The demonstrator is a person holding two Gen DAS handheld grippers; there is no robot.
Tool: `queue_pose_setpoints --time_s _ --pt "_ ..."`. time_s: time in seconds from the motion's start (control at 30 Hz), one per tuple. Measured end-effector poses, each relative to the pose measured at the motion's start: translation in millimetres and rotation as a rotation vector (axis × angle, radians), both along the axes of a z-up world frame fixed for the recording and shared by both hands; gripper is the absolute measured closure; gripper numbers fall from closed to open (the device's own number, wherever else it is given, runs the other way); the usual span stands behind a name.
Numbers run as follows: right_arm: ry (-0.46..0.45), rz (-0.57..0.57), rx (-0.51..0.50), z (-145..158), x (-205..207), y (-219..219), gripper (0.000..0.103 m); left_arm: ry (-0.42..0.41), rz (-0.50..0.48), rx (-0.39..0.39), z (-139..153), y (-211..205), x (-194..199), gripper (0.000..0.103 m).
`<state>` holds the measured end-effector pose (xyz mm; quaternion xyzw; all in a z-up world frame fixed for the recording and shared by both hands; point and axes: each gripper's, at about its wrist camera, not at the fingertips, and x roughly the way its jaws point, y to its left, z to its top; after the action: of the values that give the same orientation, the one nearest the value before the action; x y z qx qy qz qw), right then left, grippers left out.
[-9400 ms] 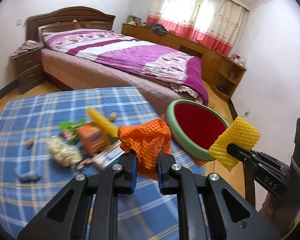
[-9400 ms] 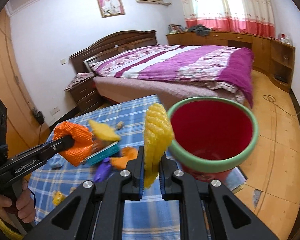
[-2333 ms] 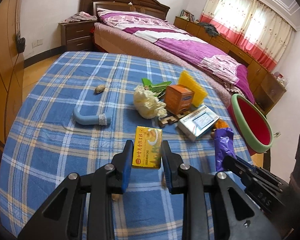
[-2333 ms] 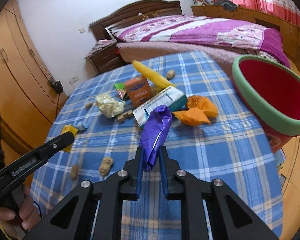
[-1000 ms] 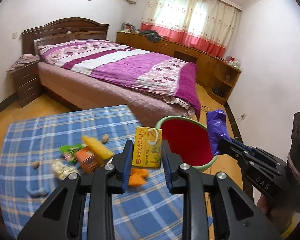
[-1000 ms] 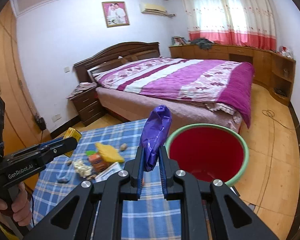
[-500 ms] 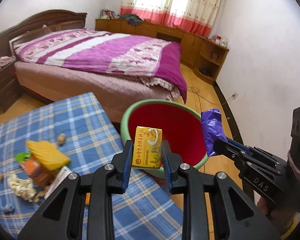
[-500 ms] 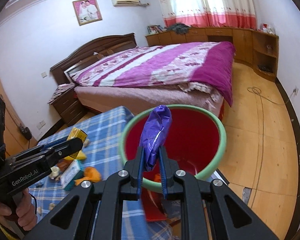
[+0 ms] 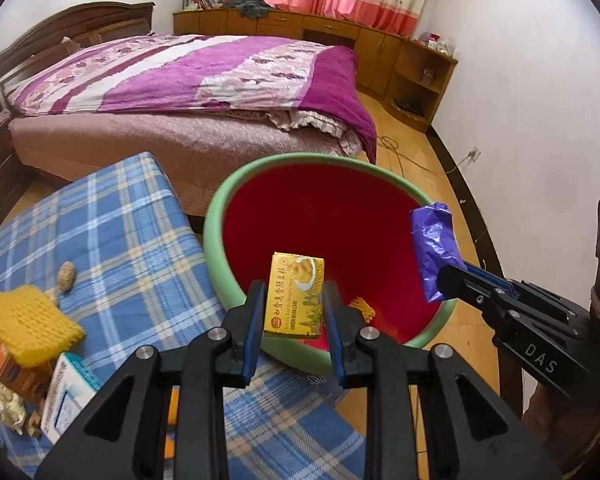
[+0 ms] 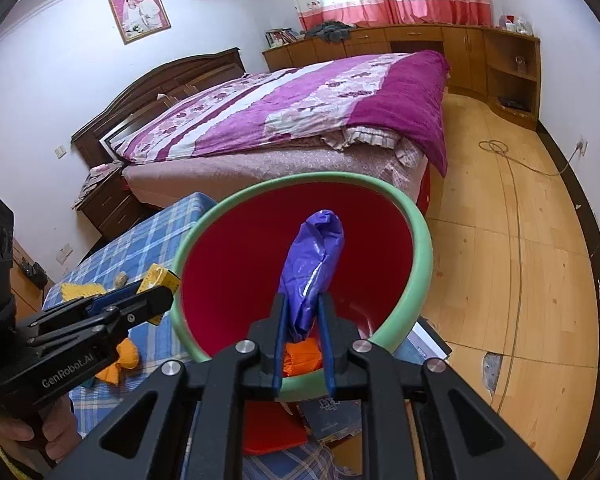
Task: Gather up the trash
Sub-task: 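Open both tools to drop the box and wrapper into the bucket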
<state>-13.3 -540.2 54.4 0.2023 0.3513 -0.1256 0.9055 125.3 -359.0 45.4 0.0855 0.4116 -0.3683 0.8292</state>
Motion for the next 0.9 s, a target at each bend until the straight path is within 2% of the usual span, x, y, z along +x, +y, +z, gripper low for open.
queue_pose_setpoints --time_s 0.2,0.27,0.3,0.53,0.9 --pt "0.011 -0.015 0.004 -8.1 3.8 -8.0 0.083 0.031 -0.012 0.013 -10.9 -7.7 7.0 0.074" --pt "0.01 -0.016 0.004 -8.8 3.6 -8.5 0.082 0.041 -0.01 0.01 -13.2 -7.9 8.3 0.064" --pt "0.009 -0.017 0.007 -9.0 3.3 -8.8 0.082 0.041 -0.006 0.007 -13.5 -7.1 8.4 0.063" --pt "-0.013 -0.015 0.014 -3.9 -3.1 -1.8 0.08 0.05 0.004 -0.011 -9.9 1.3 3.5 0.063" --pt "-0.073 0.007 0.025 17.7 -23.4 26.5 0.063 0.046 0.05 -0.034 6.6 38.1 -12.4 0.062"
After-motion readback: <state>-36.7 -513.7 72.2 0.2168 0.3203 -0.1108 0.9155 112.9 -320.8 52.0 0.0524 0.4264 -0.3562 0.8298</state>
